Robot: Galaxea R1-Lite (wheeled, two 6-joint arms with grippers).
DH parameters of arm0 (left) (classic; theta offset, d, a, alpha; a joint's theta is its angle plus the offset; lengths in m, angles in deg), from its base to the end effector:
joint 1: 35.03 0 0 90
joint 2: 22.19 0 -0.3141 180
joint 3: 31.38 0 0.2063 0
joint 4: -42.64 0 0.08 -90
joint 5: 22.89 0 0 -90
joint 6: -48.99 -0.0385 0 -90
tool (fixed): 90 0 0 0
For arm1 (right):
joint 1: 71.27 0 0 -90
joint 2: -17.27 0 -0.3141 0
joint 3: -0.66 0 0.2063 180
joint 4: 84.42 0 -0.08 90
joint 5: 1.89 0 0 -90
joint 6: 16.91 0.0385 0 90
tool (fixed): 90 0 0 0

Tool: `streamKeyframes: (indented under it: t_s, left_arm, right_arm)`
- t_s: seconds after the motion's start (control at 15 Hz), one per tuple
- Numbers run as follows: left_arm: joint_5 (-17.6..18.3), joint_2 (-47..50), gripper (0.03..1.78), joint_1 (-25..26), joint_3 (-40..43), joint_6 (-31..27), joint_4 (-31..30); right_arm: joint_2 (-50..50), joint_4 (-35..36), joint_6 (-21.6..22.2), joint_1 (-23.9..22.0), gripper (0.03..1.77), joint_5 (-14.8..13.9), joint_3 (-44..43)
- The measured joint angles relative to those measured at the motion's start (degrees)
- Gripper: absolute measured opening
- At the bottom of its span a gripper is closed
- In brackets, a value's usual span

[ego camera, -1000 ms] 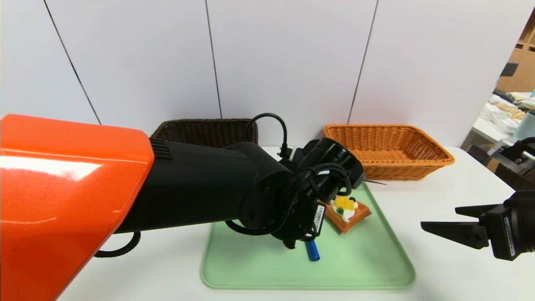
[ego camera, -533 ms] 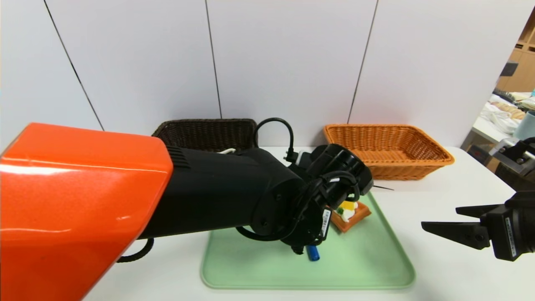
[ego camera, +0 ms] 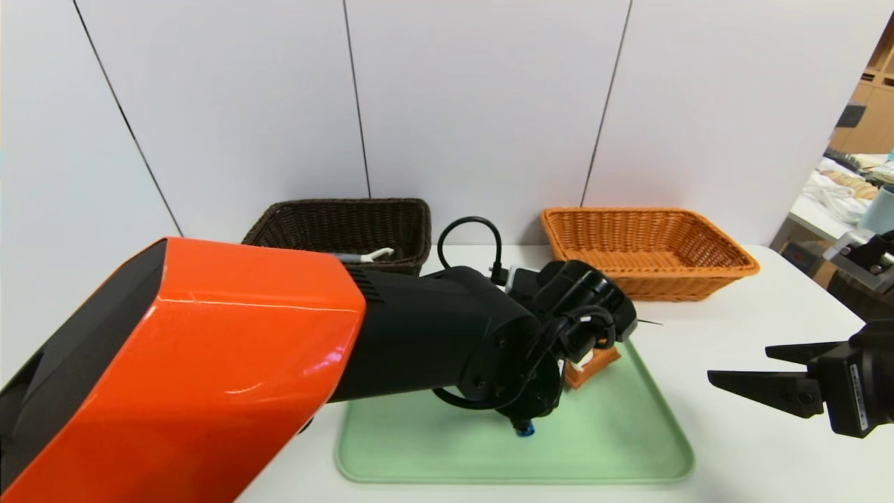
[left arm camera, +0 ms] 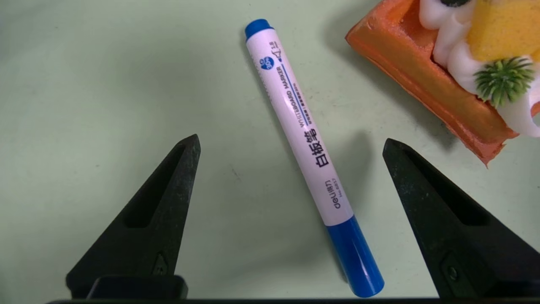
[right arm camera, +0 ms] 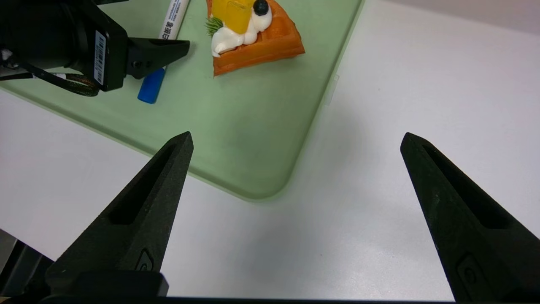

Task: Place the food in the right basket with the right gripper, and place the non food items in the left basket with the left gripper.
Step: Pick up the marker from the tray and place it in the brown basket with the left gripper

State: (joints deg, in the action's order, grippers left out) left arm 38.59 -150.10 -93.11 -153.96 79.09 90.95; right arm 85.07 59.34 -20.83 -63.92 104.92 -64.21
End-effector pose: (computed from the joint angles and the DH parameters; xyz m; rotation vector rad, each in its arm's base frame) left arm 0.2619 -0.3857 0.1370 0.1540 0.7749 -0.2772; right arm 0.1751 0.0338 0.2065 -0.0080 0.6719 0.4282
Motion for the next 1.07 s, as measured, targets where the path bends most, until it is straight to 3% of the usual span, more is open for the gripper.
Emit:
streamKeyframes:
  t_s: [1.07]
  left_arm:
    - [0.1,-1.5,1.68,0.3,-0.1,2.3,0.8]
  right_arm:
    - [-0.3,0.1,0.0,-0.2,1.71,0.0,0.4]
